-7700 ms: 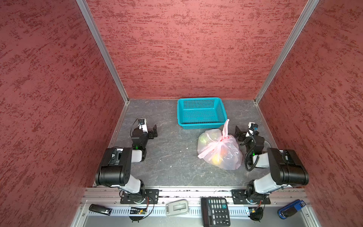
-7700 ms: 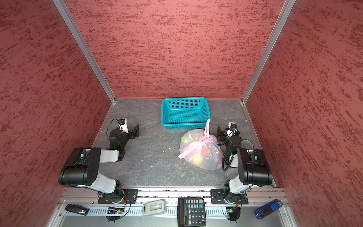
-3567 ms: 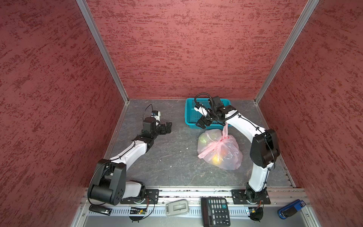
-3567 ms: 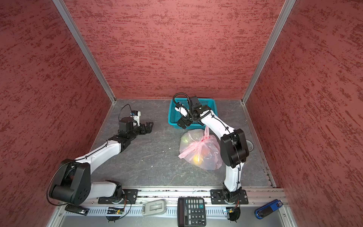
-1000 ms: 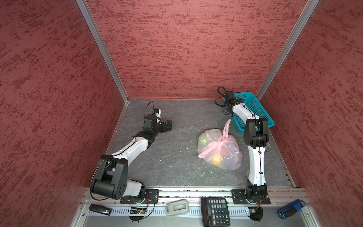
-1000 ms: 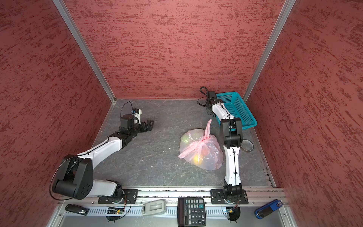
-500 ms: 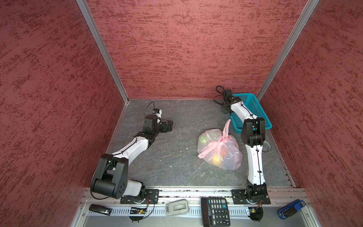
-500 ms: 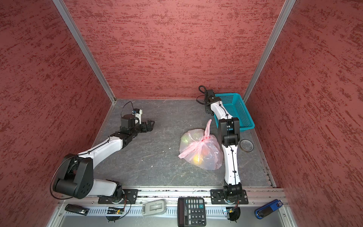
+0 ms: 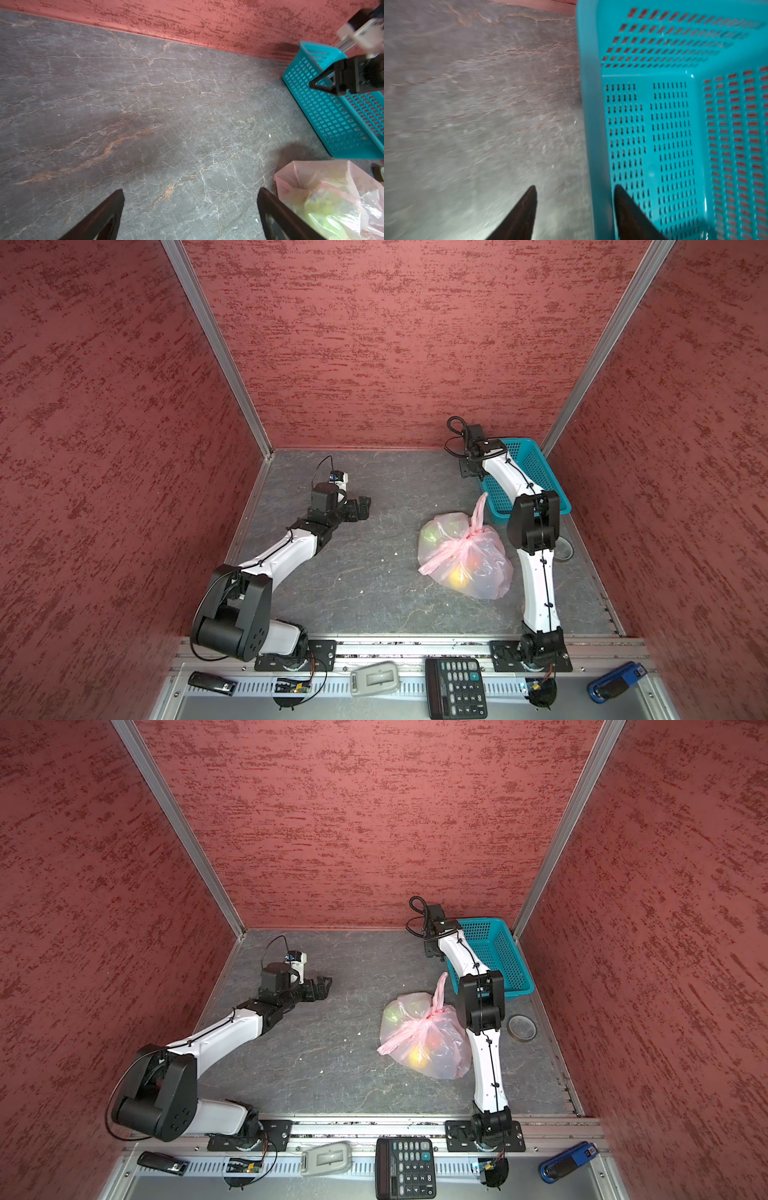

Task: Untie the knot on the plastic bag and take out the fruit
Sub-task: 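Release the basket and move both grippers toward the pink bag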

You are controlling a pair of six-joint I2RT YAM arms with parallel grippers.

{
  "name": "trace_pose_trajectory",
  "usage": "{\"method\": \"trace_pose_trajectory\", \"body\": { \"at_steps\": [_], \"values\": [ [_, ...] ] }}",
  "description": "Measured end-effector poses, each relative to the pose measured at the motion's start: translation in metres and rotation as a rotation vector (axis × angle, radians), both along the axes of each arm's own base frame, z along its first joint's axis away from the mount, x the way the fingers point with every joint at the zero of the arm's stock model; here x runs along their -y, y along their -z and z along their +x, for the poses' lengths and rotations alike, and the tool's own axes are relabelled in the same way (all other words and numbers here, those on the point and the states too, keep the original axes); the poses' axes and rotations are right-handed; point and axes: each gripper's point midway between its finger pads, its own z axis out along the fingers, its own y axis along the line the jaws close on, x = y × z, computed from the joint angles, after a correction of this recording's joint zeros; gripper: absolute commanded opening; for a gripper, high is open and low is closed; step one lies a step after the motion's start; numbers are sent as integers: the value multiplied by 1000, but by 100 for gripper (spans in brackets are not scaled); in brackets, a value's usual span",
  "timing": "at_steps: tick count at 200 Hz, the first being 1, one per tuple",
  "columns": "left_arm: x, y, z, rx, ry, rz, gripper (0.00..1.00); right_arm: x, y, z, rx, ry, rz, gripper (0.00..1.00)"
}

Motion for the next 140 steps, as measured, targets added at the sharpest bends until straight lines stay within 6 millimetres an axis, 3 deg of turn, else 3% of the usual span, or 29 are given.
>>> {"method": "trace_pose_trajectory", "body": {
  "at_steps": [27, 63, 106, 140],
  "values": [
    [27, -18, 0, 18, 78, 17, 100, -4, -41, -35, 27, -7, 75, 78],
    [100, -40, 4, 42, 284, 39, 90, -1, -86, -101, 71, 10, 158, 87],
    [189, -31, -1, -47, 527, 61, 73, 4, -95, -163, 65, 47, 232, 93],
    [231, -11, -12, -152, 635, 60, 65, 7, -90, -205, 41, 83, 298, 96]
  ]
}}
